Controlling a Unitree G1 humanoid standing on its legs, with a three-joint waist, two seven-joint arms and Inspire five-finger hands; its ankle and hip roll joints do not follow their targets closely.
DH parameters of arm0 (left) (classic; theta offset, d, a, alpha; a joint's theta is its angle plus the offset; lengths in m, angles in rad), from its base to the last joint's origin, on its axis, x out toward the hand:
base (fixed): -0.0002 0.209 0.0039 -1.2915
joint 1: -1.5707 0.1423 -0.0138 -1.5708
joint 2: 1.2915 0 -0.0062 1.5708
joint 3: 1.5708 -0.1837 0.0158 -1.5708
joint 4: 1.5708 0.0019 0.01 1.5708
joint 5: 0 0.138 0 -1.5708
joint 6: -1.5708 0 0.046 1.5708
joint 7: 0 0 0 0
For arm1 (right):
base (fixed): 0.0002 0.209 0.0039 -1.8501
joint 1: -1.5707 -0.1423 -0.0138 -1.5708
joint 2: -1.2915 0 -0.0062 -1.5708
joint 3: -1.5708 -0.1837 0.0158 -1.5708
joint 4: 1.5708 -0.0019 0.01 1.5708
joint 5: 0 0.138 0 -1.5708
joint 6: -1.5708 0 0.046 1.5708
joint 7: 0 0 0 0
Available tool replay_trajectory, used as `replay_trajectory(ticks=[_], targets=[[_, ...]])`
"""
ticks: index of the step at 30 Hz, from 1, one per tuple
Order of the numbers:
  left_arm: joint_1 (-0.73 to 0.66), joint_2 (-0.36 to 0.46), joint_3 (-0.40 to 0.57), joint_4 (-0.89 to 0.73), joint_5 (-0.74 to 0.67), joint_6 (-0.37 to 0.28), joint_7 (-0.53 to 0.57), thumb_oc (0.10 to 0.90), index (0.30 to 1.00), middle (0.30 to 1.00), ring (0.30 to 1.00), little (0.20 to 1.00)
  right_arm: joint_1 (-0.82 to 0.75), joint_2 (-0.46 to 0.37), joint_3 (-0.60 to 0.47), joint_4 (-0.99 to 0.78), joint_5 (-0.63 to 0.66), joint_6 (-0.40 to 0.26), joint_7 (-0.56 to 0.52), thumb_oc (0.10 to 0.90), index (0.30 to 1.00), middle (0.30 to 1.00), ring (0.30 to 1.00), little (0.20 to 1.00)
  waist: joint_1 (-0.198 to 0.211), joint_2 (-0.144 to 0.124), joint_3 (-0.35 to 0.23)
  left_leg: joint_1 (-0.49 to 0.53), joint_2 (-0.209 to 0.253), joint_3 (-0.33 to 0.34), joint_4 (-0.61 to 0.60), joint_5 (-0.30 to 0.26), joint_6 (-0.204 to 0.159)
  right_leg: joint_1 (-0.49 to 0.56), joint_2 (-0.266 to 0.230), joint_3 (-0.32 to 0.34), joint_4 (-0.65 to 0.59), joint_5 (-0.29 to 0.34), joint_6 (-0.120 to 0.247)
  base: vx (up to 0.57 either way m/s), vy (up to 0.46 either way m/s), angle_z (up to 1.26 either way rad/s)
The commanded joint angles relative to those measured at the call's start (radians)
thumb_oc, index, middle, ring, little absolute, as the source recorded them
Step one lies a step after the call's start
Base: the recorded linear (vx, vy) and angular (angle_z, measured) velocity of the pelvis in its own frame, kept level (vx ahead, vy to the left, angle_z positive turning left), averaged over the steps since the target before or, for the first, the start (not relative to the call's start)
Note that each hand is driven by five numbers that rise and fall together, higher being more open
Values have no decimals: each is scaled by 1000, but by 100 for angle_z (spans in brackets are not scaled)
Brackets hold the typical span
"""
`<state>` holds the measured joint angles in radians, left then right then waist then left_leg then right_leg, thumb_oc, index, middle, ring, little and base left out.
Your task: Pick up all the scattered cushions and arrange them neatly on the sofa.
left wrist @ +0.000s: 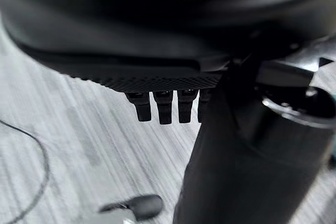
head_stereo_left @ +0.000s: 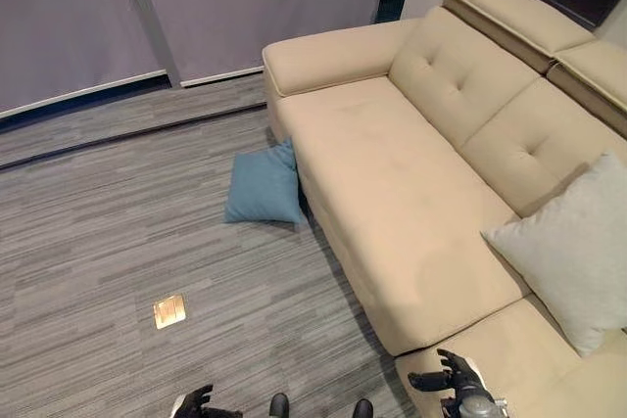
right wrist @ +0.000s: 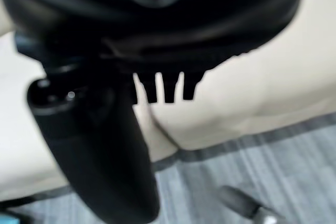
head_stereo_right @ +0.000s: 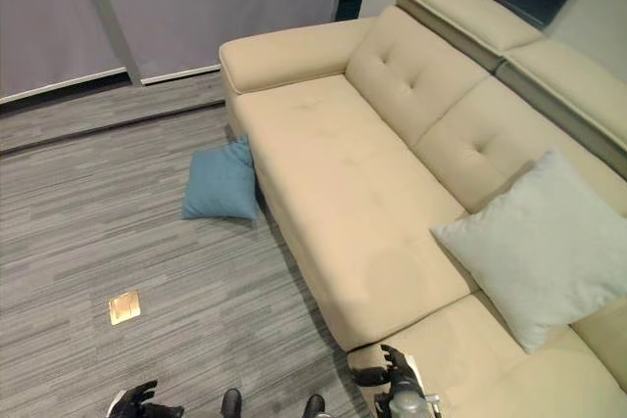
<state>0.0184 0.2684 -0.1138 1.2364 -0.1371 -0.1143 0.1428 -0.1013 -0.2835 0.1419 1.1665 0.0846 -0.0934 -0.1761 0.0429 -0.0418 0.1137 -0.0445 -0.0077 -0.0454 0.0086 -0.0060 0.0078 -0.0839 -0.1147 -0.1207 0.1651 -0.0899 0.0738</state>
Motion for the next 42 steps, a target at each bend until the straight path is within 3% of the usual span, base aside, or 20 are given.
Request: replay_trajectory(ticks=[1,4,7,8,9,11,13,15,19,22,25,28,30,35,38,39,42], targets=[[-26,4,10,-3,8,-35,10,800,900,900,900,900,-6,-10,25,-11,1,-27,-11,800,900,900,900,900,-1,-45,-13,-14,-51,-46,3,-54,-30,-14,71,-11,-112,61,15,80,-78,89],[-25,2,14,-15,-15,-38,7,800,900,900,900,900,2,-10,23,-1,-1,-26,-11,800,900,900,900,900,1,-53,-13,-32,-65,-61,50,-73,-38,4,64,-39,-127,59,15,52,-63,65],[-23,-5,22,-24,-42,-40,7,800,900,900,900,900,5,-18,12,1,1,-28,-14,800,900,900,900,900,1,-60,6,-77,-65,-27,152,-103,-57,28,48,-82,-134,50,9,-11,-30,74],[-15,-9,25,-22,-47,-36,5,800,900,900,900,900,11,-19,3,10,2,-25,-18,800,900,900,900,900,1,-63,13,-106,-30,58,185,-99,-63,53,37,-119,-148,43,8,-11,3,61],[-15,-9,25,-22,-47,-36,5,800,900,900,900,900,11,-19,3,10,2,-25,-18,800,900,900,900,900,1,-62,12,-108,-29,58,188,-100,-63,52,37,-119,-148,43,8,-1,13,87],[-9,-7,19,-21,-33,-32,3,800,900,900,900,900,15,-18,3,20,4,-20,-25,800,900,900,900,900,6,-68,4,-157,11,137,171,-67,-54,80,34,-154,-173,34,9,120,50,65],[-8,-1,19,-18,-32,-31,6,800,900,900,900,900,17,-10,7,23,7,-15,-29,800,900,900,900,900,19,-77,5,-213,30,160,169,-31,-58,101,37,-159,-179,17,4,186,71,35],[-2,2,26,-4,-21,-25,2,800,900,900,900,900,25,-1,5,28,-1,-13,-27,800,900,900,900,900,25,-74,-10,-181,30,156,110,-22,-55,117,43,-163,-175,0,7,239,135,40],[3,15,41,-1,-15,-22,2,800,900,900,900,900,23,17,10,27,-21,-7,-23,800,900,900,900,900,21,-79,-27,-123,7,141,55,-20,-35,103,12,-153,-73,-7,22,160,143,-4],[-4,32,51,-17,-27,-24,4,800,900,900,900,900,11,24,19,14,-30,-2,-21,800,900,900,900,900,20,-66,-17,-78,-1,141,37,-33,-10,50,-20,-136,78,4,41,97,160,-13],[-11,43,47,-29,-31,-31,7,800,900,900,900,900,2,31,25,0,-30,-7,-19,800,900,900,900,900,9,-54,-12,-45,-6,128,29,-47,3,-10,-19,-87,163,34,49,87,103,-8],[-14,41,38,-36,-29,-36,9,800,900,900,900,900,-8,27,35,-8,-35,-8,-19,800,900,900,900,900,-8,-41,-9,-12,-13,103,14,-57,5,-57,7,-30,111,41,41,118,19,13],[-25,38,28,-25,-20,-36,11,800,900,900,900,900,-14,18,36,-5,-30,-7,-19,800,900,900,900,900,-28,-48,-6,1,-29,85,14,-63,2,-68,18,7,4,71,55,105,-30,22],[-19,25,25,-12,-6,-35,8,800,900,900,900,900,-12,17,44,-1,-50,-4,-18,800,900,900,900,900,-30,-55,-12,18,-35,74,13,-73,-4,-53,19,7,-46,100,58,68,-48,26],[-5,15,19,0,19,-29,-4,800,900,900,900,900,2,14,44,17,-51,-3,-18,800,900,900,900,900,-28,-58,-44,38,-33,79,-21,-65,-13,8,30,3,-120,101,53,104,-51,2],[-1,-5,34,85,46,31,-74,800,900,900,900,900,-1,-17,42,97,-27,49,79,800,900,900,900,900,-61,-9,-95,95,-8,90,-96,-37,-56,135,49,-42,-235,79,34,81,-48,4],[-3,-7,28,76,45,30,-73,800,900,900,900,900,-5,-20,44,93,-26,51,80,800,900,900,900,900,-58,-10,-93,94,-8,87,-96,-37,-57,137,50,-45,-235,77,34,22,-27,9]])
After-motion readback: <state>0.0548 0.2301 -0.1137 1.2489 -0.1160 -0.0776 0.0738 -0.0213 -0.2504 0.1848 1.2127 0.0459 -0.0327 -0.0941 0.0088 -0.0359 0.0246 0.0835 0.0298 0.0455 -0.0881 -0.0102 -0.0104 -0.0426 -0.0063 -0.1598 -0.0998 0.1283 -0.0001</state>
